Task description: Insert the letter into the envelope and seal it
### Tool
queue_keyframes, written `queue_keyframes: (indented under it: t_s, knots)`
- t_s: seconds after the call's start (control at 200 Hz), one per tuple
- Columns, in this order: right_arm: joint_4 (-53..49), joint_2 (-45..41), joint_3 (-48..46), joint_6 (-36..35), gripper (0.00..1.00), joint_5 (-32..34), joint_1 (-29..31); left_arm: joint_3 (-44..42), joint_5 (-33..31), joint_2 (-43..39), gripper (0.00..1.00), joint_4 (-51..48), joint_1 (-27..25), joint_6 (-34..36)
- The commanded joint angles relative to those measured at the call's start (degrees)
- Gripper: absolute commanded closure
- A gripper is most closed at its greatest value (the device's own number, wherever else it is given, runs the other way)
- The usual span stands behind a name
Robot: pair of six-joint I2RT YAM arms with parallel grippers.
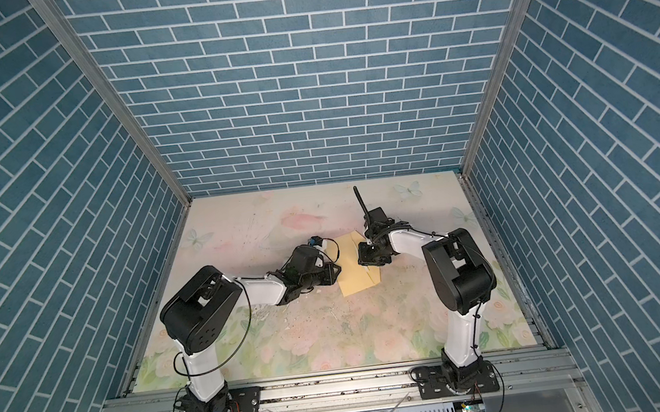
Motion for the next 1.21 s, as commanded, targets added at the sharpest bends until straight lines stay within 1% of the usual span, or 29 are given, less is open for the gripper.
queue_keyframes:
  t_s: [0.0,0.14,0.4,0.595,0.74,0.815,0.915,1.0,1.045,1.145,1.175,1.2]
  knots:
    - [0.8,1.22,-1.66,1.61,0.7,-2.77,0.17,-0.27,0.15,1.45,0.65,-0.3,0.23,0.0]
    - [1.99,1.13,-2.22,2.61,0.74,-4.67,0.19,-0.18,0.26,1.53,0.65,-0.26,0.17,-0.1]
    - [3.64,1.26,-2.72,3.94,0.75,-7.14,0.19,0.04,0.5,1.81,0.65,-0.06,0.17,-0.51]
    - [3.14,-0.1,-2.56,3.62,0.74,-6.31,0.15,0.0,0.46,1.37,0.65,-0.22,0.17,-0.34]
    - [2.98,-5.06,-2.56,2.46,0.72,-4.26,0.19,0.06,0.1,-0.58,0.64,-0.86,0.21,0.22]
    - [3.08,-8.82,-2.82,1.07,0.66,-2.44,0.19,0.32,-0.3,-2.76,0.62,-1.99,0.19,1.26]
    - [3.34,-14.6,-4.0,-1.54,0.59,1.76,0.13,0.69,-1.79,-7.1,0.58,-5.02,0.25,3.42]
    - [3.13,-19.2,-5.17,-3.67,0.51,5.63,0.11,0.71,-3.72,-11.75,0.53,-8.31,0.17,5.77]
    - [2.84,-21.05,-5.63,-4.66,0.46,7.07,0.02,0.61,-4.94,-14.21,0.5,-10.18,0.24,7.01]
    - [1.49,-23.27,-5.54,-6.37,0.4,9.15,-0.48,-0.38,-7.8,-20.18,0.44,-13.61,0.26,9.95]
    - [1.03,-23.39,-5.36,-6.36,0.31,9.7,-0.74,-0.83,-8.8,-22.09,0.41,-14.54,0.25,10.85]
    - [0.54,-23.24,-5.18,-6.26,0.26,9.95,-0.92,-1.28,-9.72,-23.51,0.4,-15.33,0.27,11.55]
